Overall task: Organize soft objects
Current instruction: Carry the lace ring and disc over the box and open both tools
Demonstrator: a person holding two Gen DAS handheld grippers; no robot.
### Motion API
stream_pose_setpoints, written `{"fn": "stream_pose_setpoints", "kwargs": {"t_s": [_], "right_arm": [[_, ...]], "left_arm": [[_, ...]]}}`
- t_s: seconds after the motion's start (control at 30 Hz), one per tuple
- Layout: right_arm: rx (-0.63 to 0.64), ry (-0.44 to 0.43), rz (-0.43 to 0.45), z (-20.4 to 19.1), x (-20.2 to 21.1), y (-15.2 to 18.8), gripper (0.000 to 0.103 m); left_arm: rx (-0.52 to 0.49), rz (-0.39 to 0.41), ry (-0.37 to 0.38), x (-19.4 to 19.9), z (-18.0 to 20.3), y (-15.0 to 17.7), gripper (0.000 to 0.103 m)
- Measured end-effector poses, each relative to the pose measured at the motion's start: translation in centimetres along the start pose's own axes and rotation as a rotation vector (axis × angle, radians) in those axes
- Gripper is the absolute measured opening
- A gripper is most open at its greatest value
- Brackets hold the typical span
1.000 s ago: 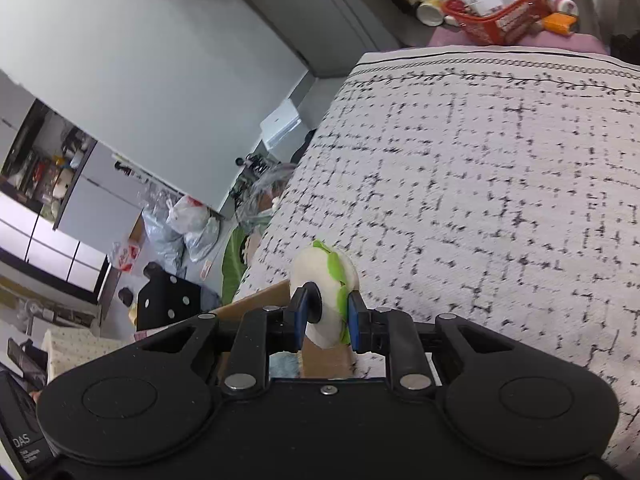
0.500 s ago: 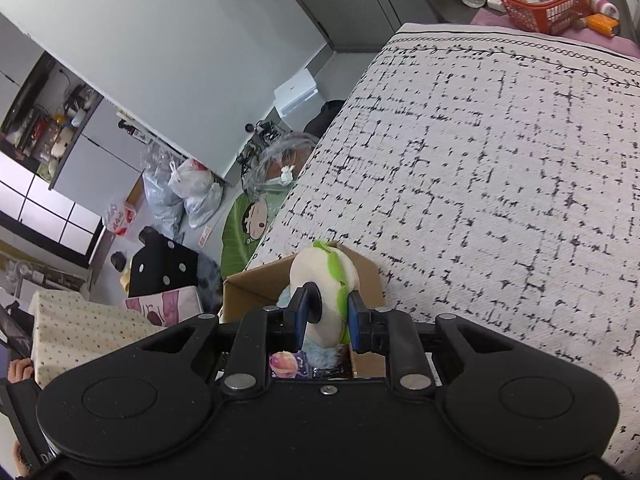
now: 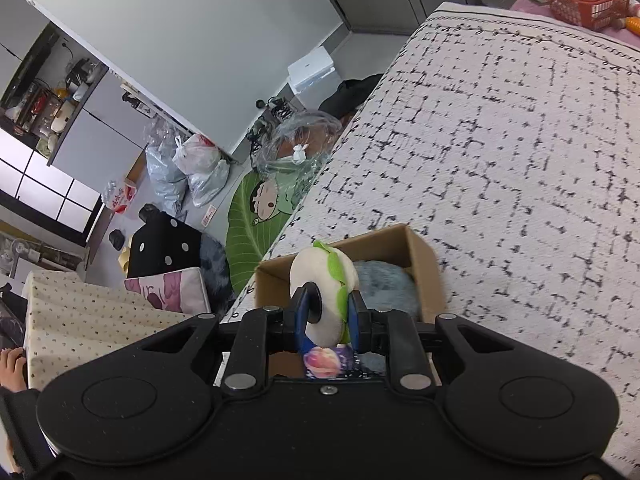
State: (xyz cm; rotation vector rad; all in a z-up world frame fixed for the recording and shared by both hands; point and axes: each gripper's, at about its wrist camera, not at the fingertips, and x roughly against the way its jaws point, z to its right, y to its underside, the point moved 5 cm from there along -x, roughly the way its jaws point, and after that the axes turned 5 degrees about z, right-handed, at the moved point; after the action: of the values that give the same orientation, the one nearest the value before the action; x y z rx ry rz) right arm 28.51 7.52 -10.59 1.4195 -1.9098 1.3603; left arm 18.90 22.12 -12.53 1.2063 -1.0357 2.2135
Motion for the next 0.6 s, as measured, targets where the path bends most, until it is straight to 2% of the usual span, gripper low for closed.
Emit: {"fn": "stream_pose_setpoints", "kwargs": {"t_s": [0.23,0.33,0.4,0.47,0.6], "right_arm": [[-0.009,-0.016,-0.009,-1.8,-1.1,0.1,0.021],[-0.012,-0.058,0.013,-2.6,-1.0,-0.2,0.030],[-0.001,-0.072,0.017,-3.0,-0.7,-0.3,0.047],[0.003,-0.071,0.030,-2.9,-0.2,-0.4,0.053],[-0.010,-0.031,0.033,-1.4,0.6,-0.4,0.059]], "left_arm": [[-0.002,0.023,-0.023,0.8,-1.2,-1.6,0.043],[-0.002,0.030,-0.033,1.0,-1.6,-2.0,0.043],[-0.005,0.035,-0.039,1.2,-1.7,-2.2,0.044],[-0.006,0.039,-0.041,1.5,-1.7,-2.3,0.044],[-0.017,0.044,-0.052,1.9,-1.7,-2.2,0.048]]}}
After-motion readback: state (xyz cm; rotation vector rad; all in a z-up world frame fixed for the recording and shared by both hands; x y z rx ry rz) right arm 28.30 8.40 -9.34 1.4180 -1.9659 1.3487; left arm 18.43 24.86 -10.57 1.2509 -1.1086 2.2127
